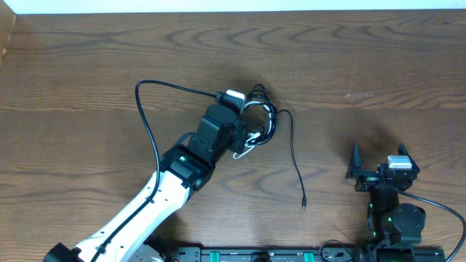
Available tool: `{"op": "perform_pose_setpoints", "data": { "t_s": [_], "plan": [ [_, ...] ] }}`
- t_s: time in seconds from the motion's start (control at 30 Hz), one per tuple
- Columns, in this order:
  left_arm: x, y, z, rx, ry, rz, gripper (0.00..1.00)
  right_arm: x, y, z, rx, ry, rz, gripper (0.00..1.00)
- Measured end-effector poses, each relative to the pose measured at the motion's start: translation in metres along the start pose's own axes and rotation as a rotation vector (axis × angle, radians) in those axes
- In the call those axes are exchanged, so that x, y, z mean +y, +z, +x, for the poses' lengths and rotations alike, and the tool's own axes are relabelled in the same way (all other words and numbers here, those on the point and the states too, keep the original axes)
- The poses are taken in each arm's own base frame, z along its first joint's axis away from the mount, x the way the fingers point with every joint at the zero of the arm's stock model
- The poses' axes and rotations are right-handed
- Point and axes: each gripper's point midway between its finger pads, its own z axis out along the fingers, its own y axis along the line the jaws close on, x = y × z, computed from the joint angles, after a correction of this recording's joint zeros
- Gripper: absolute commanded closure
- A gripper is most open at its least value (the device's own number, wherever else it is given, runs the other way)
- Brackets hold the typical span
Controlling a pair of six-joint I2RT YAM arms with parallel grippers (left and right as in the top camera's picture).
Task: Untangle cables
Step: 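Lift the cable bundle with the left gripper and hold it up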
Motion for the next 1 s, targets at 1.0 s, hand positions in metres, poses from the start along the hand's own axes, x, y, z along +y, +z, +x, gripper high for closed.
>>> {"op": "perform_pose_setpoints", "data": {
  "t_s": [1.0],
  "plan": [
    [-0.013, -0.056, -0.042, -0.177, -0.014, 0.091, 0.93, 0.000, 0.000, 0.000, 0.000, 0.000, 0.000, 0.01]
  ]
}}
